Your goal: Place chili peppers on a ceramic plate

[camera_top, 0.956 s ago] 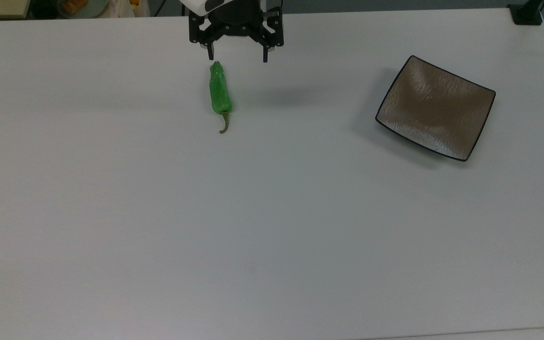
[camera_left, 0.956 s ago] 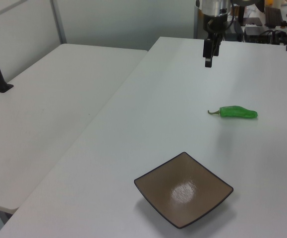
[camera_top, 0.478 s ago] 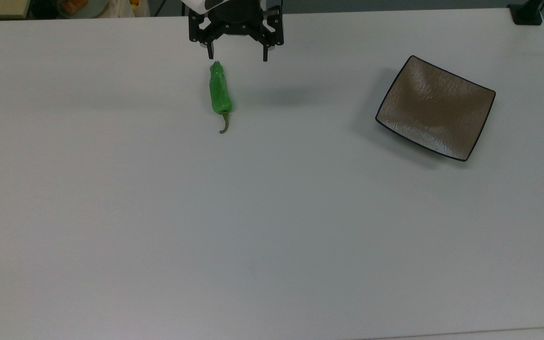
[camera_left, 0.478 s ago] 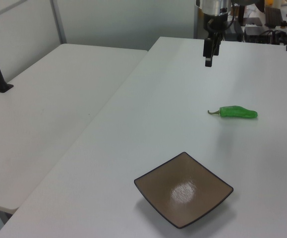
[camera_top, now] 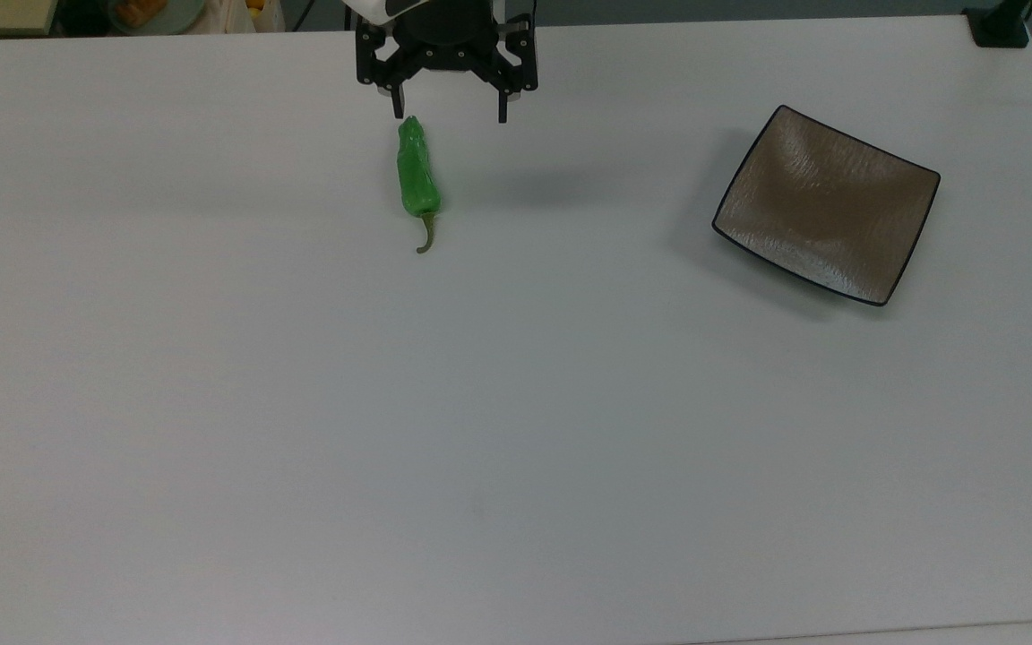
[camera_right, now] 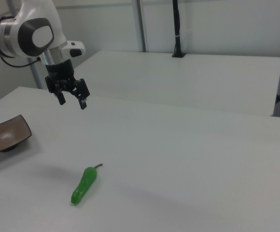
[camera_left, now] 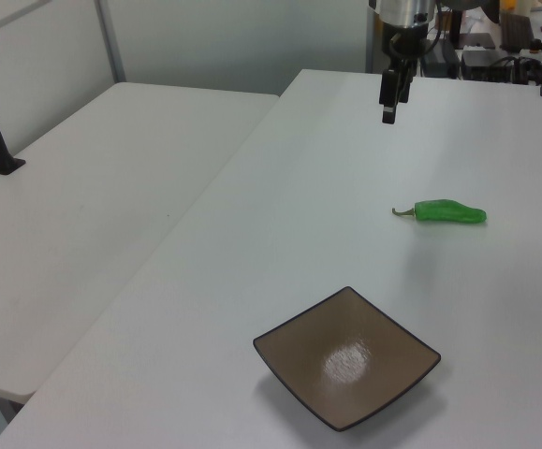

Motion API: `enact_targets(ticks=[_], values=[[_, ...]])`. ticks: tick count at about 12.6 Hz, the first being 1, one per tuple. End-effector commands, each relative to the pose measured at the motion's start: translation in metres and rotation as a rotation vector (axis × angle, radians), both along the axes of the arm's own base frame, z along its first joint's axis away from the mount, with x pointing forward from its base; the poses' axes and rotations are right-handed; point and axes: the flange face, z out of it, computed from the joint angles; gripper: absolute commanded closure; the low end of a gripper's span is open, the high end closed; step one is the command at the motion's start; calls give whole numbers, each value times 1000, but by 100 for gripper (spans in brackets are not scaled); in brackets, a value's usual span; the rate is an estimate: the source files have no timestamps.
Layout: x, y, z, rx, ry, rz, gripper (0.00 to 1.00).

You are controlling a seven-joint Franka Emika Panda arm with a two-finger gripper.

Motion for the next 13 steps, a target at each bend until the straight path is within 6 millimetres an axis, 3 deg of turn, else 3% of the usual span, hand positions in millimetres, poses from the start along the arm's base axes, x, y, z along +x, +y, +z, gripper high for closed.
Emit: enact_targets(ticks=[1, 7, 13], values=[[-7, -3, -3, -9, -4, 16, 0], [-26, -3, -38, -22, 70, 25, 0], [-46, -7, -92, -37, 175, 74, 0]])
